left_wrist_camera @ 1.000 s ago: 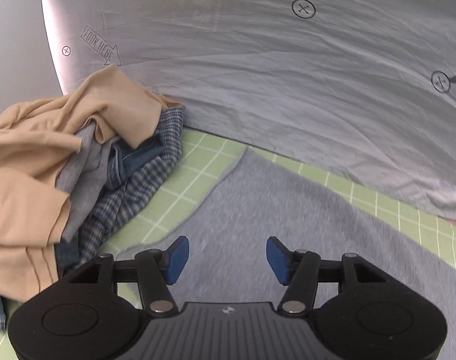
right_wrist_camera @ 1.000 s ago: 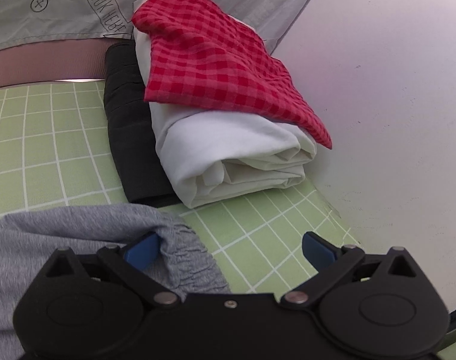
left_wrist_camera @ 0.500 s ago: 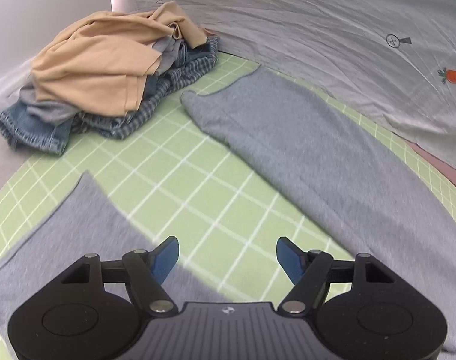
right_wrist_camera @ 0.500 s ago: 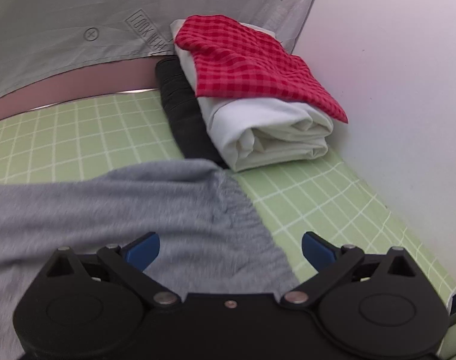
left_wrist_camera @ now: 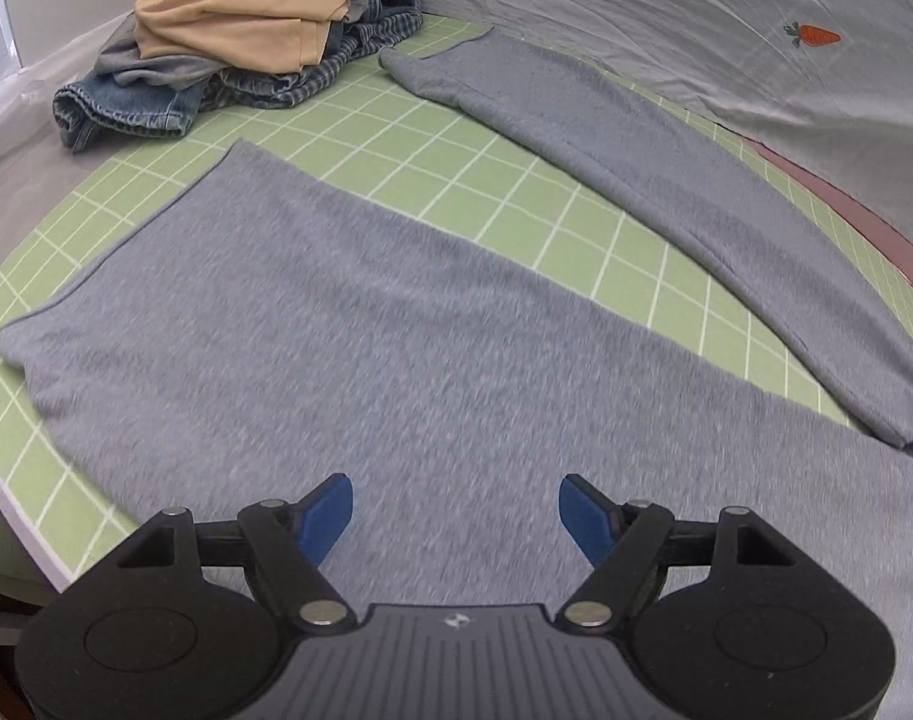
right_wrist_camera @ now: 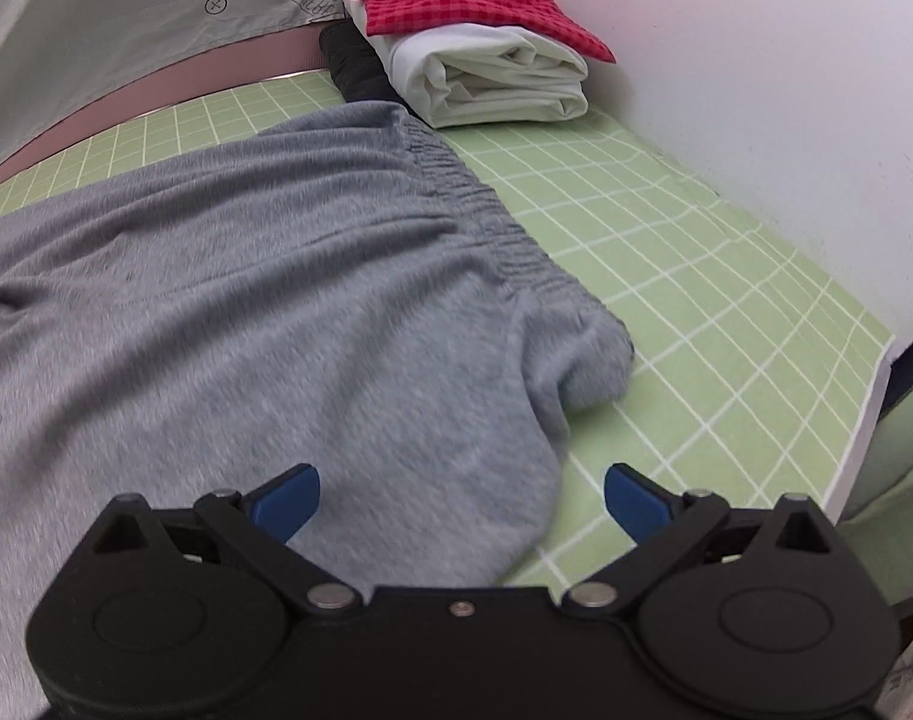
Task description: Fold clothes
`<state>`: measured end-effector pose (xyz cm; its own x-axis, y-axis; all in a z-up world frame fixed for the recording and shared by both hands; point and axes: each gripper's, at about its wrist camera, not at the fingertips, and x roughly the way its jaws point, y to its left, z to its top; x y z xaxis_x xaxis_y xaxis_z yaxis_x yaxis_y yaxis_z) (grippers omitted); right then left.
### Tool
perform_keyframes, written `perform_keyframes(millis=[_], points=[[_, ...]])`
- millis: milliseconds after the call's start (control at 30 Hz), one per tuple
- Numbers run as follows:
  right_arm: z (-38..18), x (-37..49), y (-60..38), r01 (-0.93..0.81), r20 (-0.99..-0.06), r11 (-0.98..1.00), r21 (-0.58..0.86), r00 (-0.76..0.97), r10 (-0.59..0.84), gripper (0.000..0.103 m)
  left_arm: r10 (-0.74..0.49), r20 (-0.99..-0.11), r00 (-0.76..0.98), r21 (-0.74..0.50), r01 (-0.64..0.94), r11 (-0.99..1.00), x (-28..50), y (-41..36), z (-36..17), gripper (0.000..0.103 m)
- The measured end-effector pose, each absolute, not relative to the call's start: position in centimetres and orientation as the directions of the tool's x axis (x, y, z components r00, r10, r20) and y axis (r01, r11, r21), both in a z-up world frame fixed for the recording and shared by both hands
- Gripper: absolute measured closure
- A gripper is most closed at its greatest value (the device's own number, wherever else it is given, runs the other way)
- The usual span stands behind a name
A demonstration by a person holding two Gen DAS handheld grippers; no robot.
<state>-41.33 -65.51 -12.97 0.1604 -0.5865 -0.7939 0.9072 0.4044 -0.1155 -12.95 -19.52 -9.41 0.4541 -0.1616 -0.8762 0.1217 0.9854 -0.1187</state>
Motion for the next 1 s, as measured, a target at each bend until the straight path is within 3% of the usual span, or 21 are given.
perform_keyframes(millis=[500,833,1000], points=[[-14.3,-41.7,-63.0,0.909,-0.818,0.417,0.011,0.248,-0.519,0.001,-0.199,-0.87,0.451,-0.275,-0.109,0.955,-16.0,-11.0,-10.9,0.026],[-14.3,-41.0,-62.0,0.938,-0.828,0.345,0.021,0.21,-0.521,0.0,-0.278,-0.822,0.497,-0.421,-0.201,0.885,-13.2,-6.6,-11.3,0.03],[-14.3,-40.9,-61.9,0.954,-0.828,0.3,0.023,0.186,-0.529,0.0,-0.245,-0.806,0.54,-0.455,-0.299,0.839,-12.0,-4.0,-11.4,0.031]])
